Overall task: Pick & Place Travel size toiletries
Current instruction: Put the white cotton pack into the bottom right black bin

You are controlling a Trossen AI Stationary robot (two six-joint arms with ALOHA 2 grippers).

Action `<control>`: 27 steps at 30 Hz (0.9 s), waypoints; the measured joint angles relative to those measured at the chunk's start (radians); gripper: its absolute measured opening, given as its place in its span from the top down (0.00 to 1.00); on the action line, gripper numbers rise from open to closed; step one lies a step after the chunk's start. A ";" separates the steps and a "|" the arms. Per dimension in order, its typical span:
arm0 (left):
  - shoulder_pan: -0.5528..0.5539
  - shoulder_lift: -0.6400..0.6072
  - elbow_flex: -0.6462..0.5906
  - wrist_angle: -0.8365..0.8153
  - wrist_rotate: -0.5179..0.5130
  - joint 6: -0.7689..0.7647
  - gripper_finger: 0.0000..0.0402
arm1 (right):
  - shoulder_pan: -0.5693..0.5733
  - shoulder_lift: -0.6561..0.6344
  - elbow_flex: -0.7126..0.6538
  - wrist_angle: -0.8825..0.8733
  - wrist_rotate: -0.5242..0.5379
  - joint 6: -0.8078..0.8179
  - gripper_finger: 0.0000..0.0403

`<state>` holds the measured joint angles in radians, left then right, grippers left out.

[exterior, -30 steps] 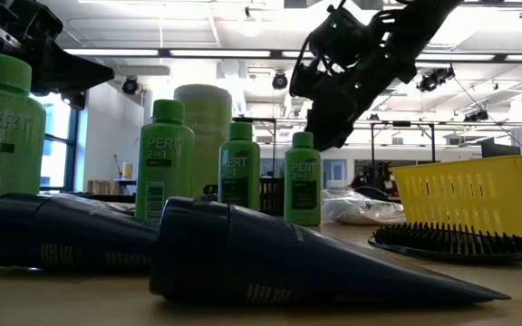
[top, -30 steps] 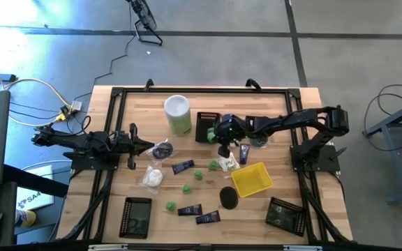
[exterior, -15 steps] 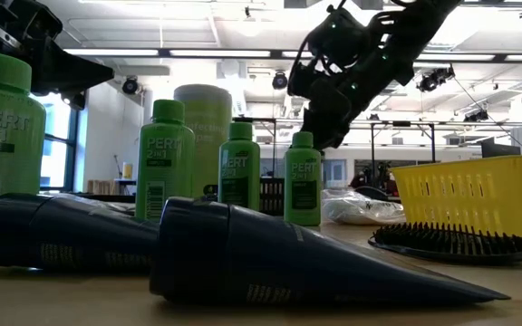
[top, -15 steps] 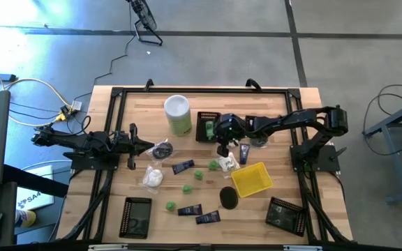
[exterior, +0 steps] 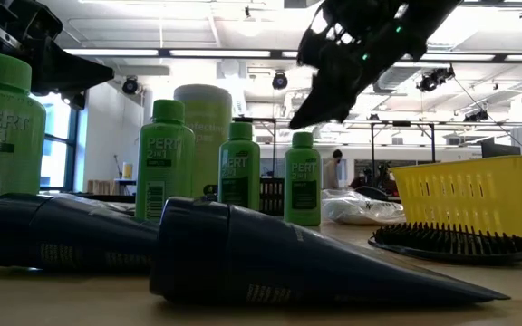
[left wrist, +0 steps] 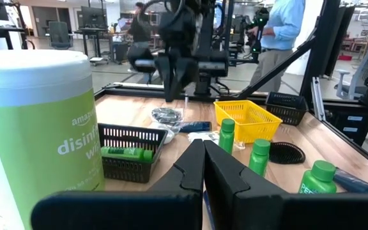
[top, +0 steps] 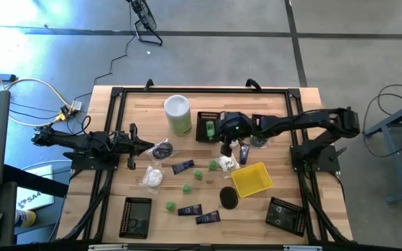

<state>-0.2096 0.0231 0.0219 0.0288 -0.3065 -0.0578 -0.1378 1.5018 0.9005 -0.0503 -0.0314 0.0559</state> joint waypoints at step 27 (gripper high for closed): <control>0.000 0.000 0.000 0.003 -0.002 0.000 0.99 | 0.048 -0.268 0.000 -0.250 0.059 0.036 1.00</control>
<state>-0.2093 0.0235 0.0216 0.0316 -0.3080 -0.0578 -0.0900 1.2336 0.9005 -0.2998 0.0279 0.0920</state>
